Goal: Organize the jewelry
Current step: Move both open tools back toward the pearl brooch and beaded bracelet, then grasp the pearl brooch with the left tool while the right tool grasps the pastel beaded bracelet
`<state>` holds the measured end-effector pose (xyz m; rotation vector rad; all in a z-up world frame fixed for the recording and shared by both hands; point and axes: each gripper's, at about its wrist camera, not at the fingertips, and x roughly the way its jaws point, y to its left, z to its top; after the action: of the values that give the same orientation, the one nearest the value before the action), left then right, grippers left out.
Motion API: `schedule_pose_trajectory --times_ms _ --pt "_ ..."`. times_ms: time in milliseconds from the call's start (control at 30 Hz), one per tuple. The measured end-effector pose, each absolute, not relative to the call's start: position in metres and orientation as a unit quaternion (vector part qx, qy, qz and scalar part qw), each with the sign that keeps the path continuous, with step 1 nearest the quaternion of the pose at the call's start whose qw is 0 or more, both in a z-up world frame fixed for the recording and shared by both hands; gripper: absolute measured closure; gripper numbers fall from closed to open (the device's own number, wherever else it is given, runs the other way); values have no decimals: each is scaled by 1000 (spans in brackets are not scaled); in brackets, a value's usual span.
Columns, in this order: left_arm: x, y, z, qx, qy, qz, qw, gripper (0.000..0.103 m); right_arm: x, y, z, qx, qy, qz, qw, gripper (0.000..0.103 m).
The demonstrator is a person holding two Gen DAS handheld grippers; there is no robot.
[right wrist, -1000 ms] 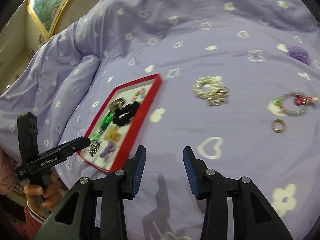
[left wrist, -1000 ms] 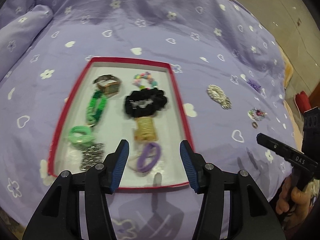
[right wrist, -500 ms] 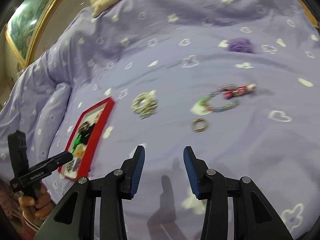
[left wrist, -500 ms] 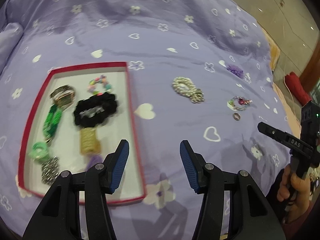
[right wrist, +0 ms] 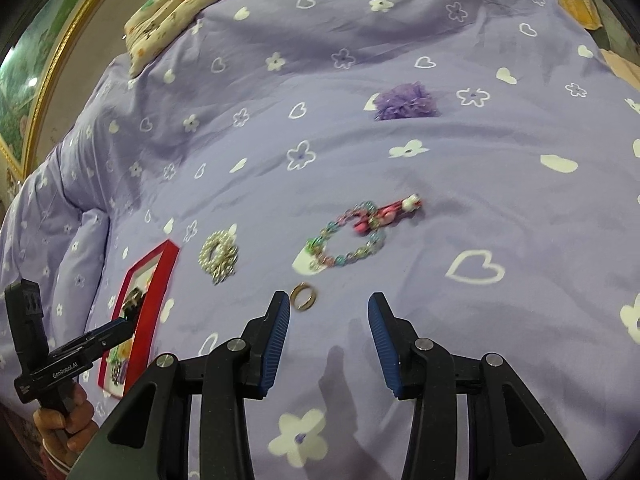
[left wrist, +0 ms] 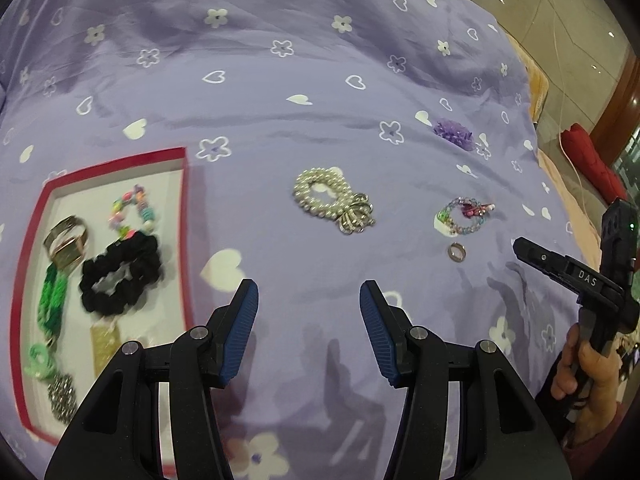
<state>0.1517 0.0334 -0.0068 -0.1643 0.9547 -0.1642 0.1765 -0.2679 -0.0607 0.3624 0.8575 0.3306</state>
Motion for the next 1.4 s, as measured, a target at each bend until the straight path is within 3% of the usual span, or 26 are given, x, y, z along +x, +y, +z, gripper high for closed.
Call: schedule_pose_trajectory --times_ms 967,1067,1100,1133,1167,1233,1267,1400 --pt "269 -23 -53 -19 482 -115 868 51 247 -254 -95 136 447 125 875 59" --pt "278 -26 -67 -13 495 -114 861 52 248 -246 -95 116 444 125 880 70" --pt "278 -27 -69 -11 494 -115 862 57 248 -245 -96 111 445 125 880 86" --pt "277 -27 -69 -8 489 -119 864 62 247 -245 -96 112 445 127 879 92" --pt "275 -28 -69 -9 488 -128 863 78 247 -245 -96 117 446 132 877 95" --pt "271 -29 -66 -5 488 -131 863 78 244 -246 -93 123 441 142 878 95" --pt "268 -29 -65 -1 486 -130 864 90 242 -244 -91 123 438 148 878 95" --pt "256 -18 -57 -21 484 -136 864 91 233 -232 -74 125 416 172 884 96"
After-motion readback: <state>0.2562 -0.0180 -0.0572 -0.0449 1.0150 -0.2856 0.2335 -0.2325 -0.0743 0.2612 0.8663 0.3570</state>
